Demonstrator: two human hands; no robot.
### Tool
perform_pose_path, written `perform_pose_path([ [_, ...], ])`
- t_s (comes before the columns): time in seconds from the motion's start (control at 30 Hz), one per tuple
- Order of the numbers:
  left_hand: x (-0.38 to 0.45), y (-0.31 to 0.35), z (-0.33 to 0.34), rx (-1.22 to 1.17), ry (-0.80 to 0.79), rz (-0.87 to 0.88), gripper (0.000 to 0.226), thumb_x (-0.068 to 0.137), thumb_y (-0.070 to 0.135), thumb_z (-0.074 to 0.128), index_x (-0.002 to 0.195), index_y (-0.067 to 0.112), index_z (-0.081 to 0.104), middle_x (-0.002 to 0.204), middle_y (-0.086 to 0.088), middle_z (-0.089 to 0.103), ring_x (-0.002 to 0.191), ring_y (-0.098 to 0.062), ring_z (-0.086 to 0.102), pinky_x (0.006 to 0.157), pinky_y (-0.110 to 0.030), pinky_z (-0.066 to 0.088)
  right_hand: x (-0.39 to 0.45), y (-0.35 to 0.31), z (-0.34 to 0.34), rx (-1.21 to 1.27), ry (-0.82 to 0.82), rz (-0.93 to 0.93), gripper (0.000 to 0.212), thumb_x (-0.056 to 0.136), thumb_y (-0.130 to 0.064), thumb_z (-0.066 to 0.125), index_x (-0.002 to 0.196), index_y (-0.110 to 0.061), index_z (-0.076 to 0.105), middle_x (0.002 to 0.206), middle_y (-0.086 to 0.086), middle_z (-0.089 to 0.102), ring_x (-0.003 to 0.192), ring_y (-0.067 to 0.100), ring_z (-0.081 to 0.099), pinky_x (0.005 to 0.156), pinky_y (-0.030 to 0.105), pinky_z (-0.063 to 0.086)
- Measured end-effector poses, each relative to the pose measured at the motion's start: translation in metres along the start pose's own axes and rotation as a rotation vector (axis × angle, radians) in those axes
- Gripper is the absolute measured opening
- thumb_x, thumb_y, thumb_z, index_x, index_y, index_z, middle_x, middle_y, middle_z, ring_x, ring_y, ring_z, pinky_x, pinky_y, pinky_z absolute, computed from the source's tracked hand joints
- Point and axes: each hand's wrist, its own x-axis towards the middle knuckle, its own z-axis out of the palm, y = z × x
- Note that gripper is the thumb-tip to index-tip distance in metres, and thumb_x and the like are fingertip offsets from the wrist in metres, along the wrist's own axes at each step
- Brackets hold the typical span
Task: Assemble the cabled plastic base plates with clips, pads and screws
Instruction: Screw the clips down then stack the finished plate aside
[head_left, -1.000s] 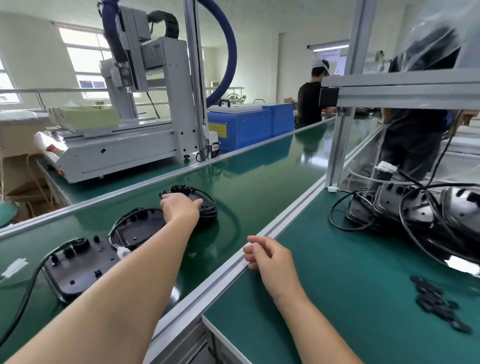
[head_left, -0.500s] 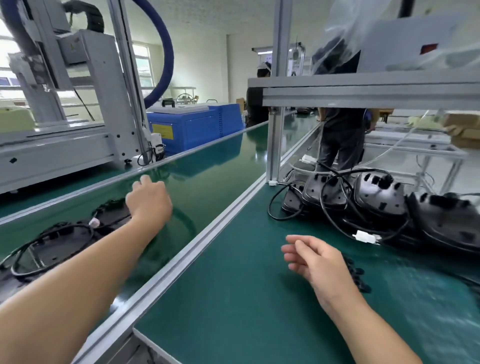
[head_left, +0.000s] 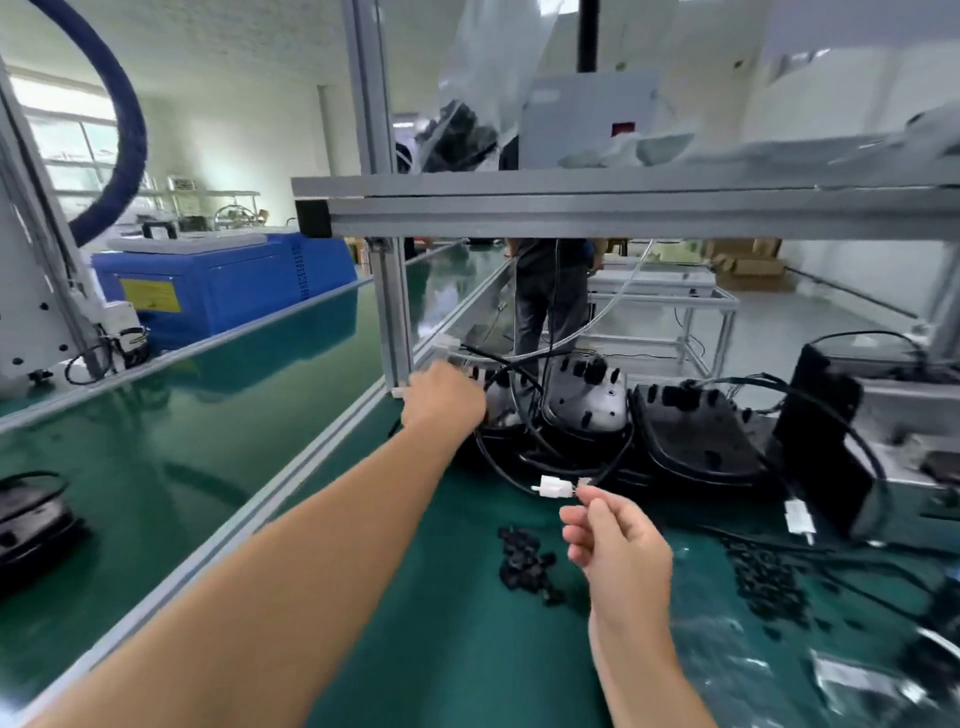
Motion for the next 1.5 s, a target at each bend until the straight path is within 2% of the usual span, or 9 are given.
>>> perform_pose_path([
  [0.2,0.039,-0.027,0.019,-0.459,-0.229,-0.318,0.06,0.074,0.04,0.076,0.116,0.001,0.057,0.095,-0.017,0.066,0.087,-0.032,0.065,0.08,-0.037,0.053,-0.001,0.004,0.005,-0.037,-0.02,-0.013,0.028,0.094,-0.003,0.048,0.085,-0.018,0.071,0.068,0.0,0.072,0.057,0.004,0.059,0.055,0.023,0.046],
  [0.33,0.05,-0.038,0.028,-0.591,-0.307,-0.368,0.08,0.061,0.045,0.082,0.124,0.003,0.054,0.12,-0.015,0.064,0.112,-0.032,0.061,0.094,-0.043,0.05,-0.002,0.003,0.005,-0.048,-0.022,-0.018,0.029,0.094,-0.004,0.049,0.085,-0.019,0.071,0.069,-0.001,0.072,0.057,0.002,0.058,0.054,0.02,0.046],
  [0.43,0.052,-0.037,0.028,-0.673,-0.267,-0.361,0.059,0.07,0.038,0.073,0.114,0.002,0.059,0.101,-0.013,0.067,0.084,-0.03,0.066,0.066,-0.034,0.056,-0.003,0.003,0.005,-0.057,-0.023,-0.017,0.028,0.094,-0.004,0.049,0.085,-0.019,0.071,0.069,-0.001,0.072,0.057,0.002,0.059,0.055,0.021,0.046],
  [0.53,0.046,-0.034,0.011,-0.692,-0.141,-0.336,0.034,0.078,0.033,0.066,0.092,0.004,0.056,0.077,-0.011,0.061,0.054,-0.024,0.056,0.039,-0.02,0.041,-0.003,0.004,0.005,-0.072,-0.023,-0.022,0.027,0.094,-0.004,0.049,0.087,-0.019,0.071,0.069,-0.002,0.072,0.057,0.002,0.059,0.053,0.019,0.046],
  [0.87,-0.048,-0.075,-0.072,-0.991,-0.021,-0.285,0.026,0.087,0.025,0.065,0.068,0.009,0.058,0.052,0.001,0.065,0.04,-0.007,0.06,0.04,-0.018,0.049,-0.006,0.005,0.007,-0.091,-0.102,-0.029,0.027,0.093,-0.002,0.049,0.086,-0.016,0.07,0.069,-0.001,0.072,0.056,0.002,0.059,0.049,0.014,0.046],
  [1.0,-0.108,-0.104,-0.092,-1.125,-0.074,-0.325,0.017,0.09,0.026,0.062,0.087,0.01,0.066,0.073,-0.001,0.073,0.056,-0.01,0.067,0.049,-0.02,0.053,-0.015,-0.003,0.014,-0.114,-0.262,0.061,0.021,0.095,-0.009,0.051,0.087,-0.013,0.07,0.074,0.006,0.073,0.058,0.006,0.062,0.05,0.017,0.048],
  [1.13,-0.171,-0.122,-0.094,-1.126,-0.196,-0.362,0.033,0.09,0.026,0.061,0.108,-0.001,0.061,0.098,-0.017,0.073,0.08,-0.026,0.066,0.068,-0.035,0.054,-0.036,-0.015,0.022,-0.269,-0.525,0.194,0.034,0.095,-0.047,0.048,0.098,-0.02,0.069,0.084,0.004,0.076,0.066,0.011,0.067,0.05,0.022,0.047],
  [1.33,-0.241,-0.13,-0.098,-1.051,-0.342,-0.461,0.034,0.079,0.026,0.071,0.085,-0.004,0.057,0.064,-0.015,0.067,0.052,-0.02,0.061,0.047,-0.025,0.05,-0.061,-0.039,-0.002,-0.698,-0.643,0.138,0.045,0.069,-0.064,0.066,0.087,-0.023,0.069,0.079,-0.002,0.073,0.06,0.009,0.064,0.047,0.021,0.043],
  [1.5,-0.25,-0.133,-0.099,-0.502,-0.525,-0.191,0.043,0.072,0.04,0.075,0.073,0.004,0.05,0.043,0.005,0.056,0.037,-0.005,0.045,0.041,-0.01,0.032,-0.074,-0.041,-0.047,-0.908,-0.64,0.225,0.048,0.062,-0.064,0.068,0.081,-0.02,0.068,0.069,-0.003,0.07,0.061,0.016,0.065,0.053,0.025,0.046],
])
